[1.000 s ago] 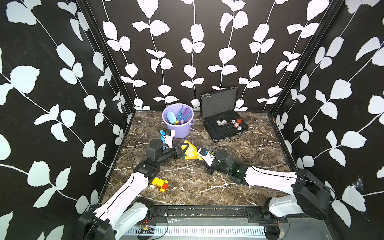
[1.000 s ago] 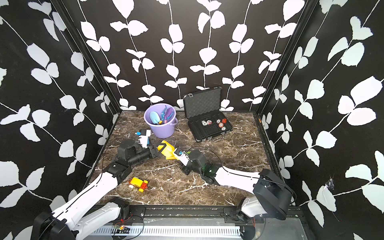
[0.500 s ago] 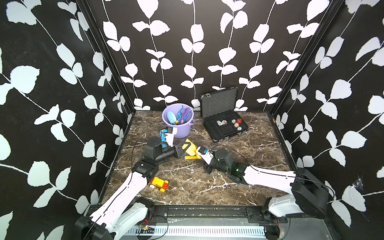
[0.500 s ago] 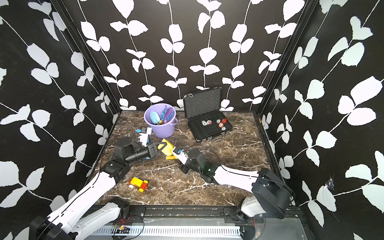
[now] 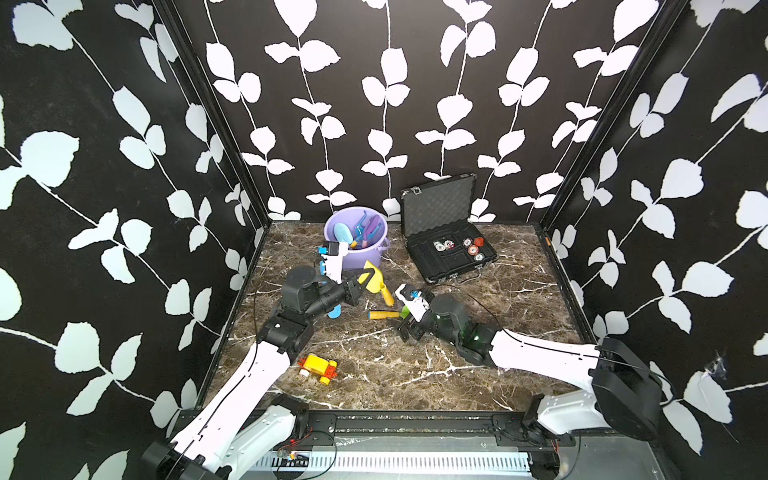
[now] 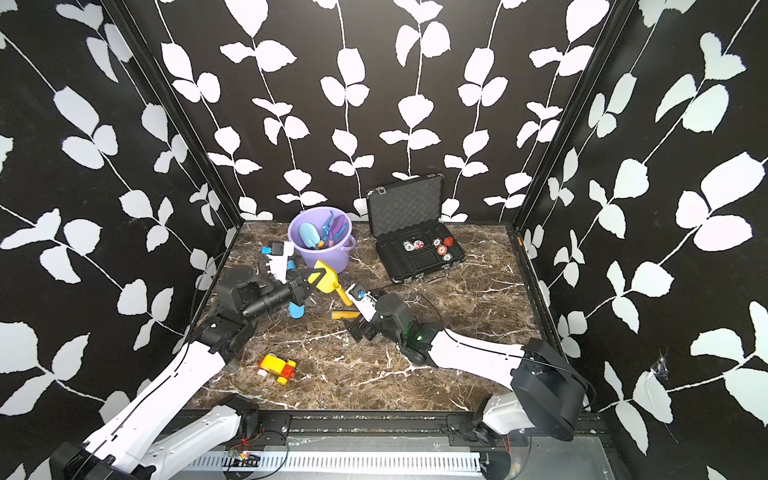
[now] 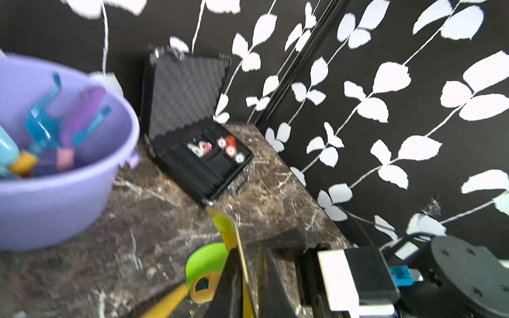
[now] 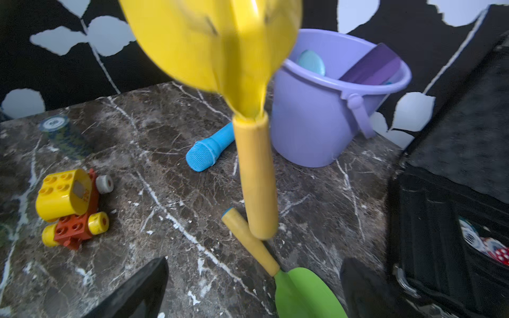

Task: Organize the gardening tools
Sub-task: Pick up the gardening tool from the center of the board, then place the gardening tool in the container.

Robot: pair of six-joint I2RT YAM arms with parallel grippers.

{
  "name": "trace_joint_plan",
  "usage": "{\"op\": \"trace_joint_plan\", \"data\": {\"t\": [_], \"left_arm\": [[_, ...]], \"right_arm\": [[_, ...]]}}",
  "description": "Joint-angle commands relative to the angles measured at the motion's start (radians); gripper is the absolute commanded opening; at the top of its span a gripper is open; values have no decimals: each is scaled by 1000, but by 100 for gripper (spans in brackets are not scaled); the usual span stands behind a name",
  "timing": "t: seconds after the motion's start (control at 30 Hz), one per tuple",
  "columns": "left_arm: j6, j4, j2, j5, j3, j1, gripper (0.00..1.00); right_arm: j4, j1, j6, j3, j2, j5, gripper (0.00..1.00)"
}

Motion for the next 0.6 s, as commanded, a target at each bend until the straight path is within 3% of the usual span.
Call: {"op": "trace_joint_plan", "data": {"t": [0.0, 0.1, 0.37, 0.57], "left_arm": [[97, 48, 10, -92, 89, 3, 0], [168, 14, 54, -196, 173, 3, 0], [358, -24, 245, -415, 410, 12, 0], [348, -9, 409, -384, 533, 87, 0]], "right_arm": [[18, 4, 126, -18, -60, 202, 99], [-54, -4, 206, 1, -75, 299, 99], [-264, -16, 286, 108, -40, 372, 99], [-404, -25, 349, 237, 59, 363, 99]]}}
